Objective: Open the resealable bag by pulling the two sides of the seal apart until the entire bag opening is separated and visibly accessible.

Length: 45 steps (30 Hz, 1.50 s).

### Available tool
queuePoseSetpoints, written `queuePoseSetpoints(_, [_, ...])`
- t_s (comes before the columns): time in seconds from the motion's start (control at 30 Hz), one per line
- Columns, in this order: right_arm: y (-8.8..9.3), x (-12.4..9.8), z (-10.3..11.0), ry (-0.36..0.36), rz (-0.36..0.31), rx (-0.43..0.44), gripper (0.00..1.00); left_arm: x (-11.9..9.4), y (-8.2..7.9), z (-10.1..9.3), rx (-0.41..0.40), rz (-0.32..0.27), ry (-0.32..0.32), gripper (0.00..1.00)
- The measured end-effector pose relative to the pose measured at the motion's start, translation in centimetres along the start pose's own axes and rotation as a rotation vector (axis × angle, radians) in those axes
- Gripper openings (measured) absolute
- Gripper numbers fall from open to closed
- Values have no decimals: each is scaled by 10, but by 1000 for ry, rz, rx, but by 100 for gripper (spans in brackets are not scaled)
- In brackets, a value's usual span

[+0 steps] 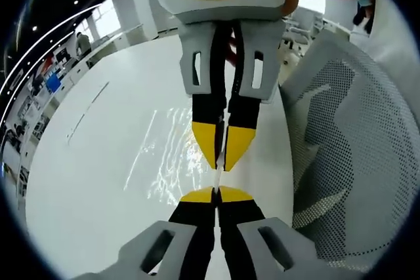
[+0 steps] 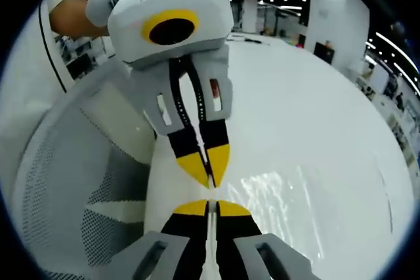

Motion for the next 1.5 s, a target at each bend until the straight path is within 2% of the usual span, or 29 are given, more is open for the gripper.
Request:
queuePoseSetpoints(0.3, [3,2,2,-4,8,1,0,0,-3,-1,-17,-9,4,3])
queuePoseSetpoints(0.47, [4,2,2,-4,10,2,0,2,-6,-1,-8,-18,7,10])
queuePoseSetpoints(0.73, [3,1,1,-1,6,1,0,6,-9,-2,2,-9,17,2])
queuePoseSetpoints(1.07, [2,0,1,4,1,4,0,6,-8,-3,0,-16,21,0])
queuePoseSetpoints(1.3, [2,-1,1,9,-2,5,0,6,-8,-1,-40,-27,15,0])
queuePoseSetpoints(1.5, [10,-5,-3,21,10,4,0,6,-7,1,-48,-17,8,0])
Point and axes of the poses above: the point that each gripper's makers call its tool centre point, and the gripper's own axes: x roughly forward along the fingers, z roughly to its left, y roughly out of its underside, the point moved 5 cm from there along -x, roughly backward along the fingers, and after that the axes turned 3 degrees about z, right-handed, at the moved point
